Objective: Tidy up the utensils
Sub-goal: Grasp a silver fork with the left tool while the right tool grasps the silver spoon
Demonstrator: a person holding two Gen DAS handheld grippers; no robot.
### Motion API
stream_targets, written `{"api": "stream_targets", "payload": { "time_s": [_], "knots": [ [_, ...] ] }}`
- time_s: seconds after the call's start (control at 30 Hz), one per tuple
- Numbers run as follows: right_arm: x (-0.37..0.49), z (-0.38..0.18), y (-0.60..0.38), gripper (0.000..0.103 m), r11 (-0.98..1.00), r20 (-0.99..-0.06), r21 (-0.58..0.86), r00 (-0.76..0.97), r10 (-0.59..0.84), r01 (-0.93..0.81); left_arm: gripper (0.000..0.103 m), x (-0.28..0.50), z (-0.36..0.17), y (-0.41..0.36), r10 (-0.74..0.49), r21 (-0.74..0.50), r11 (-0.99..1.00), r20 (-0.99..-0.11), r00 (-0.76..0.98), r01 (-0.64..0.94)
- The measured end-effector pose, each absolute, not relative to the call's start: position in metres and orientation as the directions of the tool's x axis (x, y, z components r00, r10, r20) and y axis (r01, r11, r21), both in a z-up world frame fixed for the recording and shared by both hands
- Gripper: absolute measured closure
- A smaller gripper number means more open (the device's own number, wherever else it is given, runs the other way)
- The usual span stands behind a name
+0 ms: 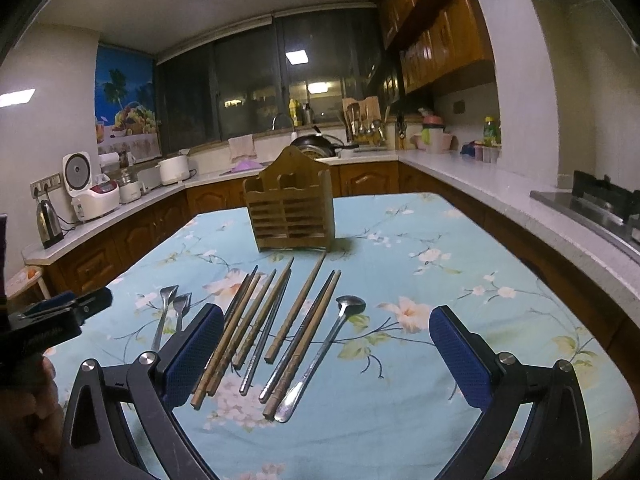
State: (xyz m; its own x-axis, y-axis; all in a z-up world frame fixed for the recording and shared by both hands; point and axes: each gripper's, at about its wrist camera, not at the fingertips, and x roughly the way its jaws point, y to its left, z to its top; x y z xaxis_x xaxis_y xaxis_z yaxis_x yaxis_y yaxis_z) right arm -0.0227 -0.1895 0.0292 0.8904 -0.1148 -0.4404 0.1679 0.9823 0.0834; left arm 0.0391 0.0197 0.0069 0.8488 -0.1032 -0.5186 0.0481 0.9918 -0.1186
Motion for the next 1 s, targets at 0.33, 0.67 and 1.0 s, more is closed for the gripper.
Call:
{"api": "stream_targets", "payload": {
  "time_s": [0.33,0.67,1.0],
  "knots": [
    [0.023,0.018,-0.209,0.015,0.976,-0.57,0.154,0.821,-0.037,0.151,0.042,0.109,0.003,0.023,-0.196,-0.172,0.979,-0.68,0.706,0.107],
    [0.069,-0.017,-0.232,0.043,0.95,-0.706,0.24,0.708,0.029,0.201,0.066,0.174,-0.014,0.03,-0.241,-0.228,0.969,-0.795,0.556,0.094],
    [0.106,-0.04,-0.242,0.06,0.938,-0.784,0.266,0.615,0.076,0.222,0.069,0.22,-0.032,0.011,-0.207,-0.181,0.978,-0.825,0.526,0.101]
  ]
}}
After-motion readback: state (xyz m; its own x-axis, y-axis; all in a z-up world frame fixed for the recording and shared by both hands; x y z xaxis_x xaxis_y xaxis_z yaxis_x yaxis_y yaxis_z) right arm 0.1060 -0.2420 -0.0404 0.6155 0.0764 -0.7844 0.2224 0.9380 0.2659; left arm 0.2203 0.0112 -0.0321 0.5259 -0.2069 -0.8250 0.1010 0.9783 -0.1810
